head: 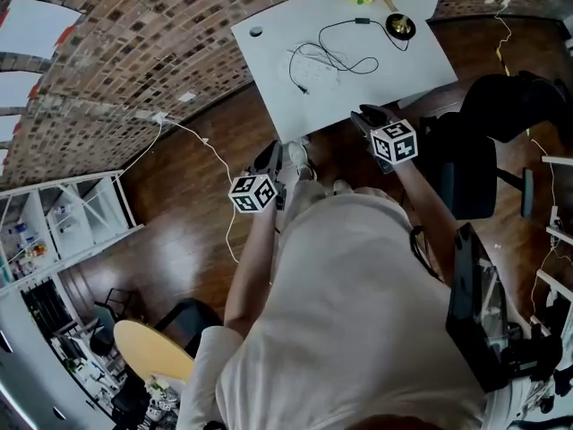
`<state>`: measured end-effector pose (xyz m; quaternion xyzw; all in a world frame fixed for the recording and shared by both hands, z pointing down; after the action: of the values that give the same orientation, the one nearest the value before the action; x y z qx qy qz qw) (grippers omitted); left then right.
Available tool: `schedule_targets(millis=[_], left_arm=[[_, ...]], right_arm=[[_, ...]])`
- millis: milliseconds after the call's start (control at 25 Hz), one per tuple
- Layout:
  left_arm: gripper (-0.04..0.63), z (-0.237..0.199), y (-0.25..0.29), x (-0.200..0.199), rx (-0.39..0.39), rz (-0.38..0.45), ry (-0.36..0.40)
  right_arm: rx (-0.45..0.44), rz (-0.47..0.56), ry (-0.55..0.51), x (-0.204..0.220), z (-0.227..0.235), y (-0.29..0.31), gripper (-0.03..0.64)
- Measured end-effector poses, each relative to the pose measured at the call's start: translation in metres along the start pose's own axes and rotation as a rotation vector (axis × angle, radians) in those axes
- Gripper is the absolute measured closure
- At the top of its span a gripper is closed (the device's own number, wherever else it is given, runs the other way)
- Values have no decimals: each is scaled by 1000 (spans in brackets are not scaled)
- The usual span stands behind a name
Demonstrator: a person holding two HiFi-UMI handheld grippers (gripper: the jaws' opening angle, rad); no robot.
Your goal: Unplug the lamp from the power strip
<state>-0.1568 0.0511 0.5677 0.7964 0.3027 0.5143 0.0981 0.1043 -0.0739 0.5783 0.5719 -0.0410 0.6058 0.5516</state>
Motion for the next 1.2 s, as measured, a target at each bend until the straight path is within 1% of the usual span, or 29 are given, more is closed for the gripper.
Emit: schedule_targets(millis=[280,480,680,880,1040,1200], left_arm=[[592,23,-52,50,-68,9,-36],[592,23,-85,72,-95,5,-41],[592,17,-101,81,-86,-6,-36],[592,20,-124,62,-47,12,24],[592,13,-170,58,-14,35,55],[592,-4,-218,69,5,73,51]], right_arm=[[8,0,26,30,12,-27,505],[-2,12,8,34,-2,-28,508],[-6,35,2,38,-33,-36,509],[26,18,24,48,-61,-44,512],[17,1,0,57,-114,-40,514],[14,6,-37,68,-166,-32,514]])
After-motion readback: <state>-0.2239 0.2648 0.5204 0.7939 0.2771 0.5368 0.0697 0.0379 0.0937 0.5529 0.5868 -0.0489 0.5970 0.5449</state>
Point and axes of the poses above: the fingertips, and each gripper's own axes: y forward along the fingers, z to its right, x out of its underside, the point moved 5 cm from there along -y, backward along the fingers, and after that the axes turned 4 degrees about -z, right-handed, at the moved point
